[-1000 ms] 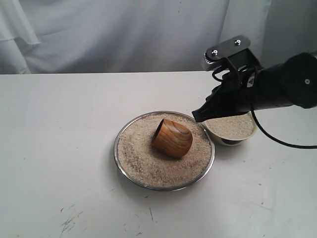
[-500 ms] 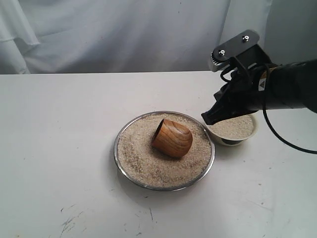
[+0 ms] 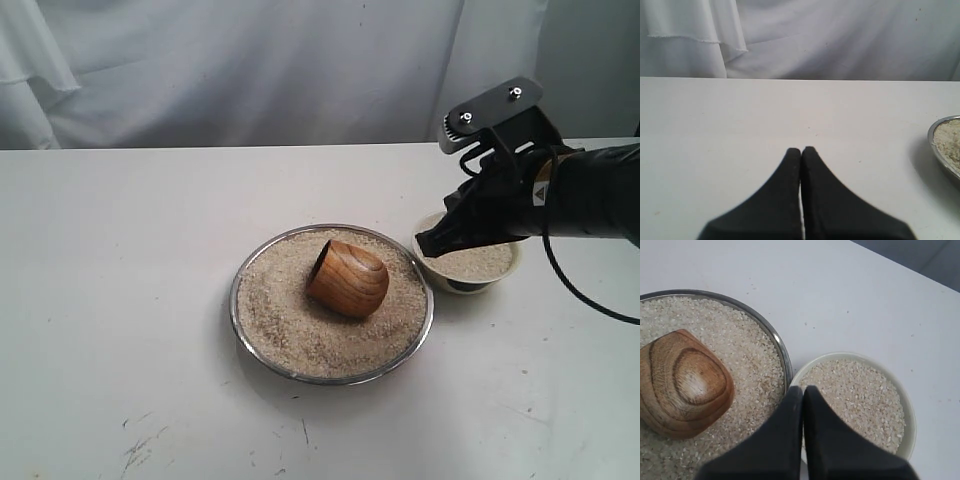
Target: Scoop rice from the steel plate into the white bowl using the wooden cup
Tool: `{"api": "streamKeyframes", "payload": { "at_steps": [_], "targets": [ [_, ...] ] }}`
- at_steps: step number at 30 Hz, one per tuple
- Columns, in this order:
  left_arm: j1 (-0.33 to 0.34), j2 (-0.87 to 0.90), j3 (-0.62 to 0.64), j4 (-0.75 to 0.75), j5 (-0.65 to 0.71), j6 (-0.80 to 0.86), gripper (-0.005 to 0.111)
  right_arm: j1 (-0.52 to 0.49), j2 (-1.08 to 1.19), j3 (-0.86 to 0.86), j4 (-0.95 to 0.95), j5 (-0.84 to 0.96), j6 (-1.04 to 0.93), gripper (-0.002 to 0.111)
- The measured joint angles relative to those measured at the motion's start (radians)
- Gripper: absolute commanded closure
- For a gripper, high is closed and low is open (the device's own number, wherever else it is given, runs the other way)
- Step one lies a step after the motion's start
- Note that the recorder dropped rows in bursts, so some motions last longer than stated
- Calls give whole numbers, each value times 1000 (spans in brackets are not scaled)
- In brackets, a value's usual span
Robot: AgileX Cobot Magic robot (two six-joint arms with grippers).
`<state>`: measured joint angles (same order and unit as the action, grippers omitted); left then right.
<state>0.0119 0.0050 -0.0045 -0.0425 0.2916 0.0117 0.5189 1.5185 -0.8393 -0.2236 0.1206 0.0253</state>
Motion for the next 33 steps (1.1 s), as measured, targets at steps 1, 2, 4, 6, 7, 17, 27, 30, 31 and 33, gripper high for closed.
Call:
{"api": "streamKeyframes", "payload": {
  "at_steps": [1, 2, 4, 6, 7, 17, 27, 30, 31, 33],
  "targets": [
    [0, 0, 0, 0, 0, 0, 107, 0, 0, 0, 0, -3, 0, 108],
    [0, 0, 0, 0, 0, 0, 107, 0, 0, 0, 2, -3, 0, 107],
    [0, 0, 0, 0, 0, 0, 107, 0, 0, 0, 2, -5, 0, 102],
    [0, 0, 0, 0, 0, 0, 107, 0, 0, 0, 2, -5, 0, 93],
    [0, 0, 0, 0, 0, 0, 107, 0, 0, 0, 2, -3, 0, 87],
    [0, 0, 0, 0, 0, 0, 107, 0, 0, 0, 99, 15, 0, 18],
    [0, 0, 0, 0, 0, 0, 107, 0, 0, 0, 213, 47, -60, 26],
    [0, 0, 0, 0, 0, 0, 107, 0, 0, -12, 215, 62, -111, 28],
    [0, 0, 0, 0, 0, 0, 107, 0, 0, -22, 215, 70, -124, 28],
    [0, 0, 0, 0, 0, 0, 107, -4, 0, -73, 211, 106, -172, 28]
  ]
}}
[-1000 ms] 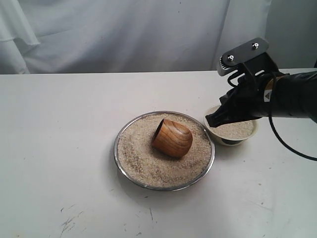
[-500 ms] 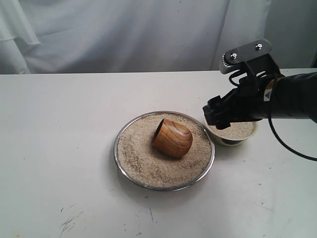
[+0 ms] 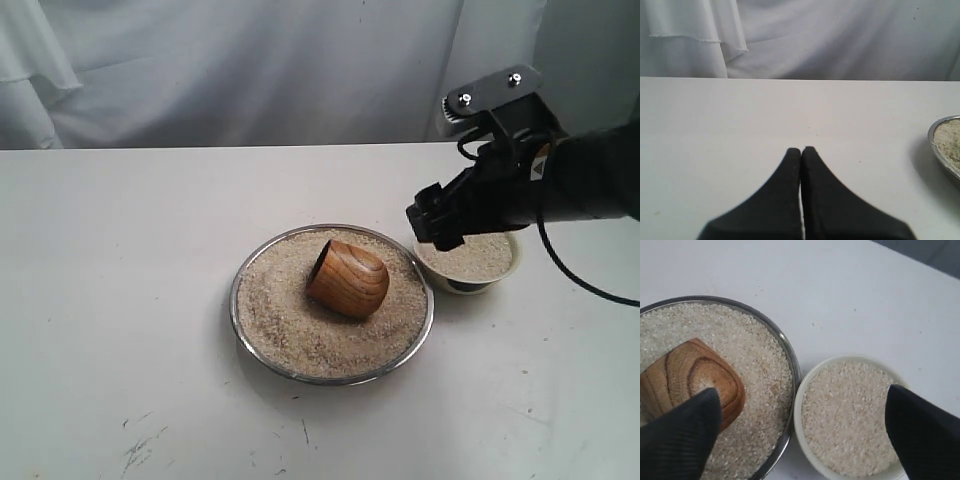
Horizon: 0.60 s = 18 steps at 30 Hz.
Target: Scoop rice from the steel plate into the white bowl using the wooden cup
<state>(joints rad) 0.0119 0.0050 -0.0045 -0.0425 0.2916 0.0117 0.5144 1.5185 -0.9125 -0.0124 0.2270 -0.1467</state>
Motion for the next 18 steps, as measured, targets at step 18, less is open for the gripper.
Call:
{"api": "streamKeyframes", "payload": {
  "at_steps": [18],
  "targets": [
    [0, 0, 0, 0, 0, 0, 107, -78, 109, -105, 801, 262, -1206, 37]
  ]
}}
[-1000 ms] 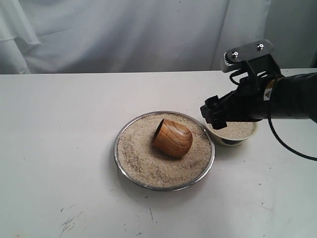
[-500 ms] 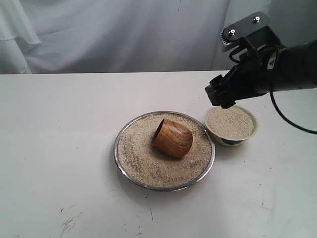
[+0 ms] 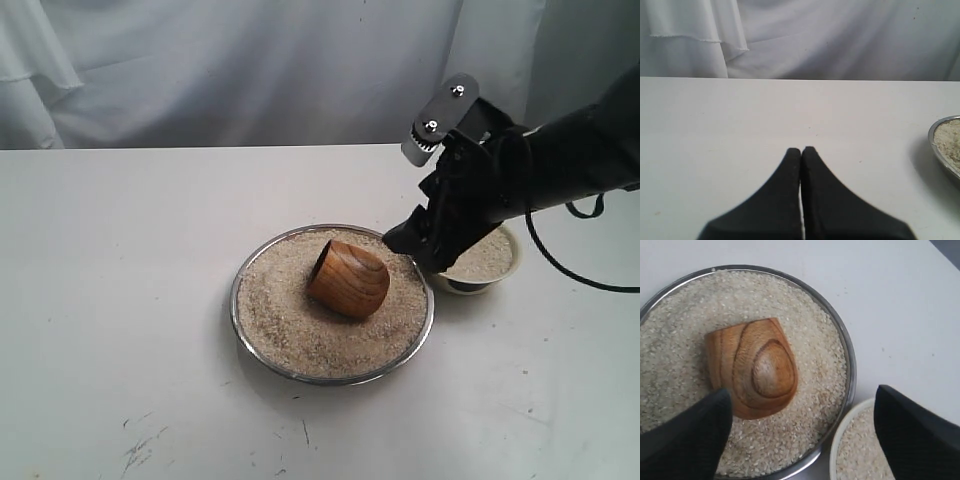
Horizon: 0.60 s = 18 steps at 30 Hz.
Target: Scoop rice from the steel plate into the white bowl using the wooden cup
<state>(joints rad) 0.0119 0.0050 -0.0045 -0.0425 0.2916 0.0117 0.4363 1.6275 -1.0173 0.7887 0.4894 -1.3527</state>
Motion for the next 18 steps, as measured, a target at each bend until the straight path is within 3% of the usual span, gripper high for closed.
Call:
{"api": "streamKeyframes", "payload": {
  "at_steps": [7, 18],
  "targets": [
    [0, 0, 0, 0, 0, 0, 107, 0, 58, 0, 118, 44, -239, 37],
    [0, 0, 0, 0, 0, 0, 107, 11, 82, 0, 225, -18, -259, 37]
  ]
}}
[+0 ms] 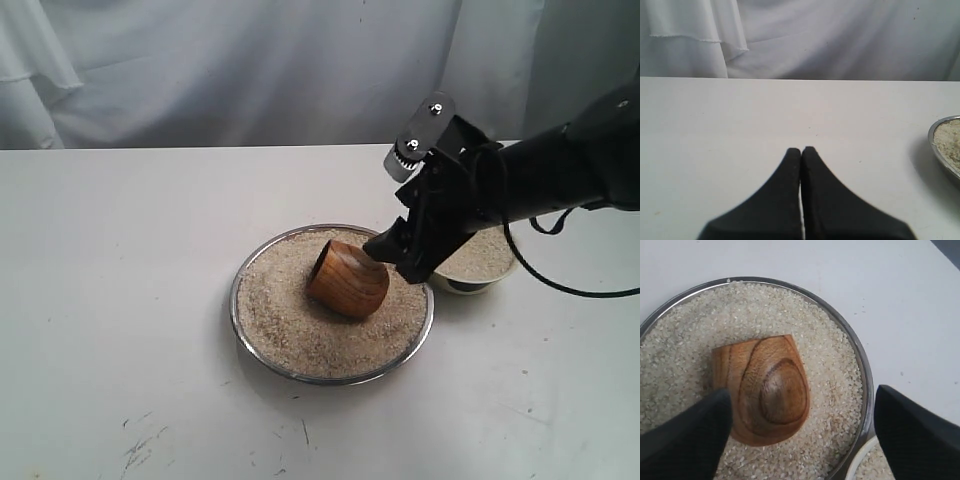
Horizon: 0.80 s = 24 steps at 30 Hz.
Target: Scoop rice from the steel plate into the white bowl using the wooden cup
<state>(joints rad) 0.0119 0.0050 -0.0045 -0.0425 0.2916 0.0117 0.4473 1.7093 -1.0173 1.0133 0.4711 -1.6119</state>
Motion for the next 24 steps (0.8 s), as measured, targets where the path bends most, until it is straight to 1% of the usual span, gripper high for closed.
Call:
{"api": "streamKeyframes", "payload": {
  "at_steps": [8, 15, 24],
  "targets": [
    [0, 0, 0, 0, 0, 0, 107, 39, 64, 0, 9, 0, -136, 37],
    [0, 0, 0, 0, 0, 0, 107, 39, 73, 0, 34, -12, -154, 30],
    [0, 0, 0, 0, 0, 0, 107, 39, 91, 0, 92, 7, -170, 29]
  ]
}}
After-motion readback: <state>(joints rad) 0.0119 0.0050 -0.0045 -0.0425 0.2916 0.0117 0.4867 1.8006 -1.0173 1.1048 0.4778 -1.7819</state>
